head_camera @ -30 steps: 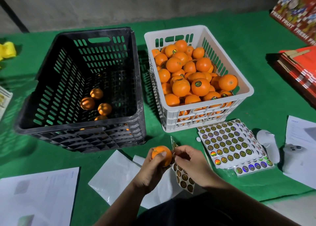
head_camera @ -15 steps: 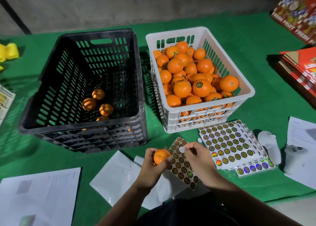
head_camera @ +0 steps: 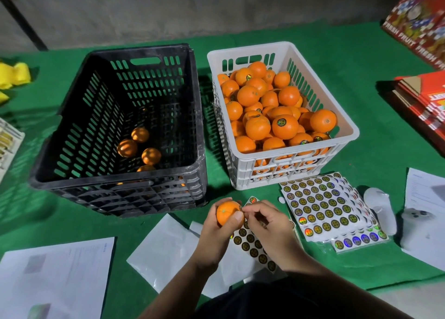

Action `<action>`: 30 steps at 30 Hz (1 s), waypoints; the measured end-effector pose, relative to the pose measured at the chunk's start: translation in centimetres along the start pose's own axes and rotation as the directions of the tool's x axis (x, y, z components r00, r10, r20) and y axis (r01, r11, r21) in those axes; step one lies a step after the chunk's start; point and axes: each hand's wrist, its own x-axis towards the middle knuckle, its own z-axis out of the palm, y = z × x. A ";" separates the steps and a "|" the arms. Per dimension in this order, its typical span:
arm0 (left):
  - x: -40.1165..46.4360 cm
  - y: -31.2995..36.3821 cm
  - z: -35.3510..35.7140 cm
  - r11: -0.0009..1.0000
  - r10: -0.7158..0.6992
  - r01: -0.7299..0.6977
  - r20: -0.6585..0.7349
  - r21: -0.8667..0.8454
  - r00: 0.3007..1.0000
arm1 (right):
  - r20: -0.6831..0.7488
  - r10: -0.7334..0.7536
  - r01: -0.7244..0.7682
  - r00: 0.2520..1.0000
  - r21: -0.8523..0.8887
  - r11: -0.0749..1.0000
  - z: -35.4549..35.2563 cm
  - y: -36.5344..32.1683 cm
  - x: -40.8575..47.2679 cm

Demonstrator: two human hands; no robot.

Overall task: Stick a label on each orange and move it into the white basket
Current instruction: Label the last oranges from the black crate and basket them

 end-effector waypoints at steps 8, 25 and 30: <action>-0.6 0.6 0.7 0.996 -0.016 0.014 -0.020 -0.088 1.000 | 0.076 0.235 -0.247 0.969 0.276 0.929 0.6 -2.0 1.3; -0.9 4.0 2.7 0.954 0.291 -0.283 -0.083 0.095 0.953 | 0.167 0.381 -0.402 0.909 0.590 0.700 0.6 -6.5 2.2; -0.9 4.2 2.7 0.954 0.286 -0.276 -0.084 0.117 0.954 | 0.075 0.333 -0.320 0.940 0.533 0.783 0.4 -5.9 2.4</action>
